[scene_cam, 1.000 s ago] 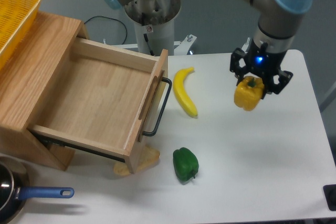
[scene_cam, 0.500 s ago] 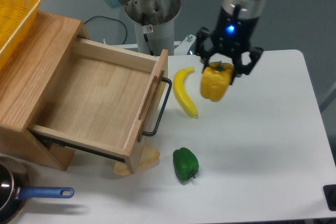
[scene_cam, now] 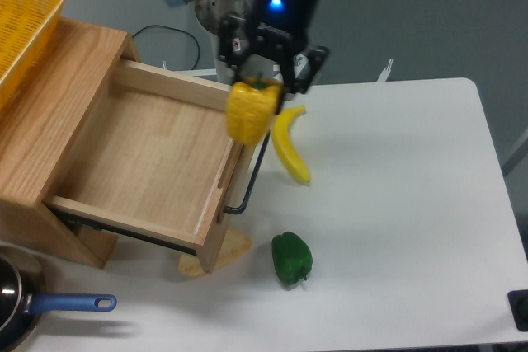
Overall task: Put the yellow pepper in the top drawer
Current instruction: 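Carry the yellow pepper over the open wooden drawer, then lower the yellow pepper into the drawer bottom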
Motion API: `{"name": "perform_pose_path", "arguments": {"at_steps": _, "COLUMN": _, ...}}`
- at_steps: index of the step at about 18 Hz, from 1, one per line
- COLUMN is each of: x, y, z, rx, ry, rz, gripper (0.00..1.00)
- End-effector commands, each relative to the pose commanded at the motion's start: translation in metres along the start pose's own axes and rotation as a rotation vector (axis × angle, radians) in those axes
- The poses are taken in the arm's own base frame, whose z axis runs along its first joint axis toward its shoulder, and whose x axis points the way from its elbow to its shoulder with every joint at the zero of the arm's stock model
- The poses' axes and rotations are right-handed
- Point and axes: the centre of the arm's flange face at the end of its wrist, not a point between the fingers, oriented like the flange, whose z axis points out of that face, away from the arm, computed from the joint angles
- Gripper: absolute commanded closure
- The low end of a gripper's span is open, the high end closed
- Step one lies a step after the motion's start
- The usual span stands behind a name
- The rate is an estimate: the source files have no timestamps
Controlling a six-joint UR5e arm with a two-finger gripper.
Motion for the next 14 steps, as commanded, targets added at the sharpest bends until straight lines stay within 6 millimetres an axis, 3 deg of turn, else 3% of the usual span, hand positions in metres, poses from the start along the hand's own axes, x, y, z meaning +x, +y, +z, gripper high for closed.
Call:
{"name": "perform_pose_path", "arguments": {"at_steps": 6, "x": 0.031, "y": -0.01, "z": 0.029, "rx": -0.014, "ry": 0.043, "rz": 0.028, "gripper": 0.82}}
{"name": "perform_pose_path", "arguments": {"at_steps": 9, "x": 0.039, "y": -0.007, "z": 0.047, "rx": -0.043, "ry": 0.063, "rz": 0.038, "gripper": 0.82}}
{"name": "perform_pose_path", "arguments": {"at_steps": 14, "x": 0.067, "y": -0.007, "z": 0.082, "rx": -0.134, "ry": 0.07, "rz": 0.094, "gripper": 0.82}}
